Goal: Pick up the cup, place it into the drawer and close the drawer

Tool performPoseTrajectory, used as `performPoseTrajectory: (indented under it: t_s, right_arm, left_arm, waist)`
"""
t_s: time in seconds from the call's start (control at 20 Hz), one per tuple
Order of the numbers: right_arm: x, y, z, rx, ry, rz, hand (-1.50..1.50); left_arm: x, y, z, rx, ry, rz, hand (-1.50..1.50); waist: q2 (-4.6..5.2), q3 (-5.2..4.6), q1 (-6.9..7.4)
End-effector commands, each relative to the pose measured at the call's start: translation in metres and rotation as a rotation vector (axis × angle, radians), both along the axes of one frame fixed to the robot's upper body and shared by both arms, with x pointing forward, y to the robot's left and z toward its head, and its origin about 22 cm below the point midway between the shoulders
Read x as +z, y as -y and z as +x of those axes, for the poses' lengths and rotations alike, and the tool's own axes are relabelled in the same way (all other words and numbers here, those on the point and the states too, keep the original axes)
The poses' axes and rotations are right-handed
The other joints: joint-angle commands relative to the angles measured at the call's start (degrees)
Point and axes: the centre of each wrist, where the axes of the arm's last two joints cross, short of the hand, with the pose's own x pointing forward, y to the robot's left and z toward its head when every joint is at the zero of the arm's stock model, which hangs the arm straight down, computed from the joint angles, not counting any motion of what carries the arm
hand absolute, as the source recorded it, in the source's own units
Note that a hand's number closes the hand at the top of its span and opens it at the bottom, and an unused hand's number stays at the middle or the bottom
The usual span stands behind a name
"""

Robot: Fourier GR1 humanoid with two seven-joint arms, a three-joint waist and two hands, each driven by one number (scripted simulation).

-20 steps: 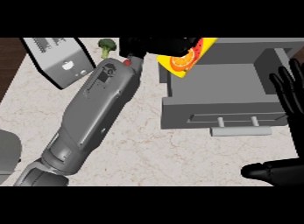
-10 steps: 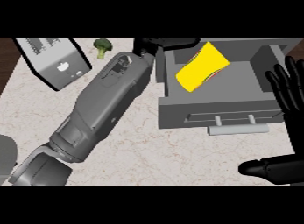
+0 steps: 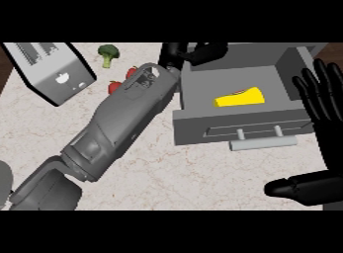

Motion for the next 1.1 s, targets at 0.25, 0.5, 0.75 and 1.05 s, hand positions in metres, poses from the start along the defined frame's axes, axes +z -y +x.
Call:
performPoseTrajectory:
  t_s: [0.25,0.5,0.75,1.05]
  right_arm:
    - [0.005,-0.002,-0.001,0.03,0.024,0.005,-1.5]
    - [0.004,-0.011,0.0,0.055,0.033,0.015,-1.5]
    - [0.006,0.005,0.01,0.072,0.032,0.07,-1.5]
    - [0.012,0.014,0.003,0.079,-0.01,0.087,-1.5]
  left_arm:
    - [-0.006,0.007,-0.001,0.034,0.007,0.188,-1.5]
    - [-0.01,0.007,-0.003,0.052,-0.009,0.113,-1.5]
    - [0.005,0.017,-0.008,-0.028,0.036,-0.006,-1.5]
    - [0.001,0.014,-0.013,-0.111,0.066,-0.18,-1.5]
  waist:
    - [0.22,0.05,-1.48]
    - [0.71,0.03,-2.28]
    - [0.27,0.02,-0.29]
    - [-0.55,-0.06,2.14]
